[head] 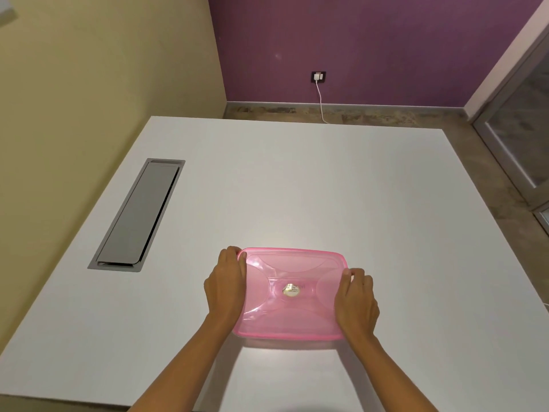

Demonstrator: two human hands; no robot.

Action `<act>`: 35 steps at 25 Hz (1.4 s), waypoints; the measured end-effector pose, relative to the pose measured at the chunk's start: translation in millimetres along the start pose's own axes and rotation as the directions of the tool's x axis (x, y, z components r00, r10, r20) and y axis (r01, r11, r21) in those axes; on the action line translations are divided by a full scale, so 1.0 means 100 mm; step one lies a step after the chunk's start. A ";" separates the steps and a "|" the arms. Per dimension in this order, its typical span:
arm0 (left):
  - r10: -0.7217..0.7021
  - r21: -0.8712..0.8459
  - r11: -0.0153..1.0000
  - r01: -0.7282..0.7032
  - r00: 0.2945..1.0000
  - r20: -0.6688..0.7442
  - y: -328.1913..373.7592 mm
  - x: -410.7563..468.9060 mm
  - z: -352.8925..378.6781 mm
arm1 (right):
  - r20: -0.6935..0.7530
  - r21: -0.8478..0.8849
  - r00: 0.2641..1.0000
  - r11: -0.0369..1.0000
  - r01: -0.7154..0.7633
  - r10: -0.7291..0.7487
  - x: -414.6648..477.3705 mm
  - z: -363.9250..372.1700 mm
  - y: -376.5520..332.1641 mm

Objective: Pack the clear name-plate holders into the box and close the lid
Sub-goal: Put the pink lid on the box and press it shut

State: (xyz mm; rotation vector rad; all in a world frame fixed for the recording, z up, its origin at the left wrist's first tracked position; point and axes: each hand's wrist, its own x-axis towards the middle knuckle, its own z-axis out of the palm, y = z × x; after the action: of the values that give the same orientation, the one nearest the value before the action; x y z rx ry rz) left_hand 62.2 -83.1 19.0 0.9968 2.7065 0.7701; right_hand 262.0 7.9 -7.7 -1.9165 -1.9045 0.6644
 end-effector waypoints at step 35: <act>-0.066 0.262 0.965 -0.033 0.931 0.360 0.08 0.62 0.26 | 0.057 -0.225 0.982 0.956 0.189 -0.180 0.57 0.31 -0.38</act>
State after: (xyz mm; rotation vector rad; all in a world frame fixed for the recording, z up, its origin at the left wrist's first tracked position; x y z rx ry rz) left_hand 27.0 -27.7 2.8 1.0454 2.5194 0.1886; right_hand 212.3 63.2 -16.8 -1.8349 -2.2350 0.4412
